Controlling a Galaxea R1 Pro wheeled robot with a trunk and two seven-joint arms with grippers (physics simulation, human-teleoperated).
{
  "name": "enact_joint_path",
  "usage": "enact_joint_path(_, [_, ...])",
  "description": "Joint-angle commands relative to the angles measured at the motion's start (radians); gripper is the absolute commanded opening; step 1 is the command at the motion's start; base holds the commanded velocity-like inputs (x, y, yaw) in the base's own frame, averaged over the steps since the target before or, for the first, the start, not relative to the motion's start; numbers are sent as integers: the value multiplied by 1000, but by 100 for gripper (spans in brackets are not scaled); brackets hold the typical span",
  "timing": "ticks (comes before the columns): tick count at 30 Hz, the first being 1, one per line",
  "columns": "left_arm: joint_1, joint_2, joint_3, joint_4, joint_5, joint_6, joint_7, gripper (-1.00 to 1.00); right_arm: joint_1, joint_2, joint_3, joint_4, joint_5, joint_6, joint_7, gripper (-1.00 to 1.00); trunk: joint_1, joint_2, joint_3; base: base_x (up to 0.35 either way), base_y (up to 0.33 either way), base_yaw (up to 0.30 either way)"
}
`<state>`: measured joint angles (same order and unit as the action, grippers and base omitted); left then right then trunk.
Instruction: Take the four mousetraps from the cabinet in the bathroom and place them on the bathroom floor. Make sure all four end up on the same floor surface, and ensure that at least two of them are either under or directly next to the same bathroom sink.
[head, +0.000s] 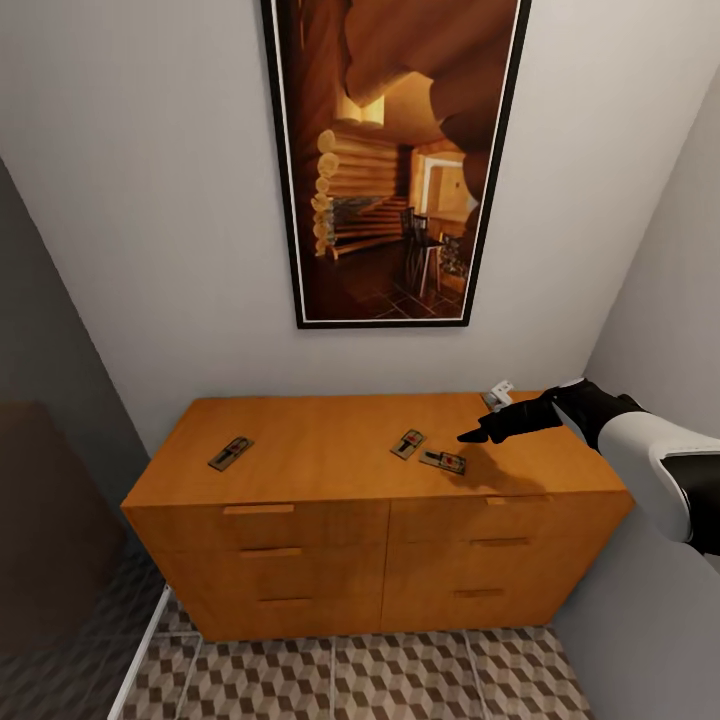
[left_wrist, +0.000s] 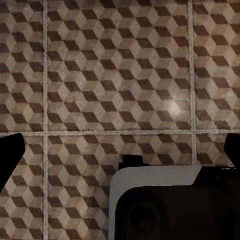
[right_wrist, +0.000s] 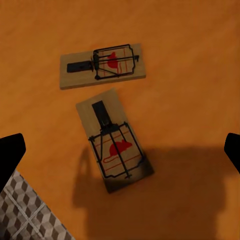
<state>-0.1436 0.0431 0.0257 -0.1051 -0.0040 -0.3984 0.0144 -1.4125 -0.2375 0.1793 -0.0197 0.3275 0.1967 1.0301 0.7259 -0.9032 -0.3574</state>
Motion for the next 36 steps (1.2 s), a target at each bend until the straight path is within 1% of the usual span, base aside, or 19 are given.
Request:
enact_joint_path(1, [-1,0,2,1,-1,-3,1,100,0,-1,8,-2,-8,10,4,100,0,-1,-1,1,0,0])
enact_joint_path(12, [-1,0,2,1,-1,-3,1,100,0,0,8,-2,-7,11,-5,100,0,-1,-1,0,0,0])
enact_joint_path(18, [-1,0,2,1,-1,-3,1,100,0,0,9,-2,-8,12,-65,100,0,-1,-1,0,0,0])
enact_joint_path(22, [-1,0,2,1,-1,-3,1,100,0,0,9,-1,-8,12,-89,100,0,-1,-1,0,0,0])
enact_joint_path(36, [-1,1,2,1,-1,-3,1,100,0,2,9,-1,-8,12,-102,100,0,-1,-1,0,0,0])
